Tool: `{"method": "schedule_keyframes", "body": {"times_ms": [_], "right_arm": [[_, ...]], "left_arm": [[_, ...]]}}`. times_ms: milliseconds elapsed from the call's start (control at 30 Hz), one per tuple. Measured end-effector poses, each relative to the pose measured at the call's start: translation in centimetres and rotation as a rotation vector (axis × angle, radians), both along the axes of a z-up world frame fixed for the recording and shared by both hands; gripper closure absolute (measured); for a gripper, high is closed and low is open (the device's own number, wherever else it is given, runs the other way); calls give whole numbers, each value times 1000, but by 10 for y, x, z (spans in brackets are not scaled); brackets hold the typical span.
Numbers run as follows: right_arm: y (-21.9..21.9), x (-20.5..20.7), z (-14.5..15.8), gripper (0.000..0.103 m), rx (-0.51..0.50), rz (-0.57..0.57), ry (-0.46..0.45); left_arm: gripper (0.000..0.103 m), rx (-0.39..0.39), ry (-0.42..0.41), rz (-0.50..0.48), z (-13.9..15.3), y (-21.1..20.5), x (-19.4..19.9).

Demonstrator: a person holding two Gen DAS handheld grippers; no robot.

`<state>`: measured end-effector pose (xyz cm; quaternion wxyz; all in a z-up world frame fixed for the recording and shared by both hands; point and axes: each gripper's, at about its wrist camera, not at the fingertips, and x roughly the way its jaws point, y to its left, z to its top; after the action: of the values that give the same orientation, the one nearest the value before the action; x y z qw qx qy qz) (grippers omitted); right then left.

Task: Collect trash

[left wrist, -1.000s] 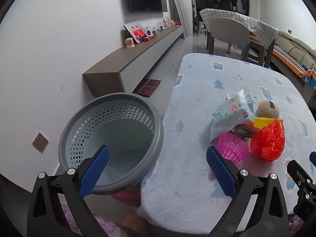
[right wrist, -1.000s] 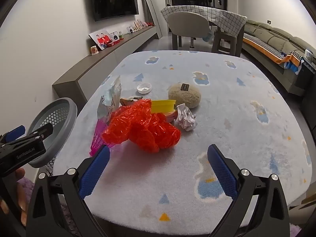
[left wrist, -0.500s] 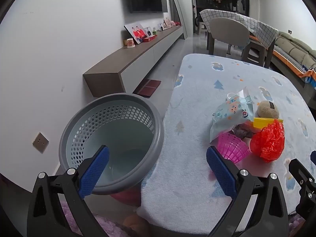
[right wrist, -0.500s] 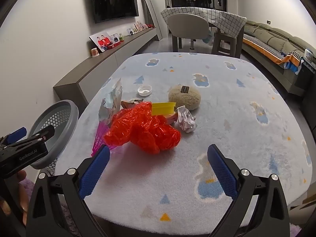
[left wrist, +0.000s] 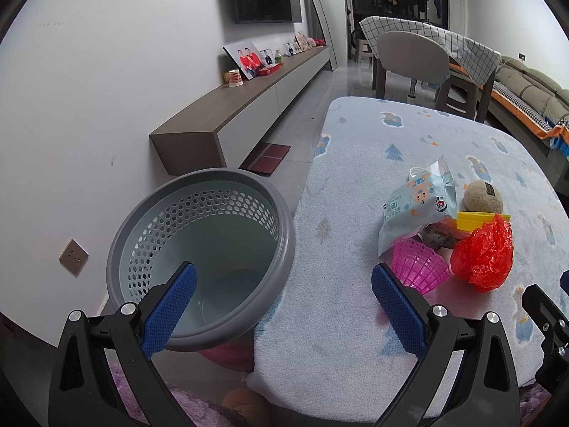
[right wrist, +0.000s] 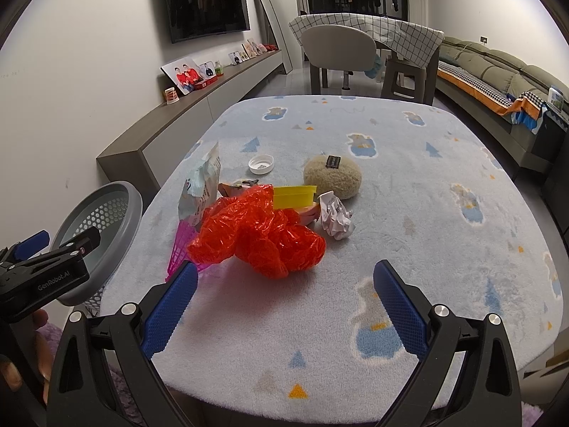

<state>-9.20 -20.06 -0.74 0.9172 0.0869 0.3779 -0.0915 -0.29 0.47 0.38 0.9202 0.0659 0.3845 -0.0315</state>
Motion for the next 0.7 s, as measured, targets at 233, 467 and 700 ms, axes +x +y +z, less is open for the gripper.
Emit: {"method": "schedule_keyframes", "body": {"times_ms": [233, 467, 700], "right_arm": [[0, 0, 0, 8, 1, 3, 2], [2, 1, 2, 8, -1, 2, -4], [2, 0, 2, 8, -3, 2, -5]], "left_arm": [[6, -3, 4, 1, 1, 5, 1], [6, 1, -1, 1, 0, -1, 2], [6, 1, -1, 1, 1, 1, 3]]}}
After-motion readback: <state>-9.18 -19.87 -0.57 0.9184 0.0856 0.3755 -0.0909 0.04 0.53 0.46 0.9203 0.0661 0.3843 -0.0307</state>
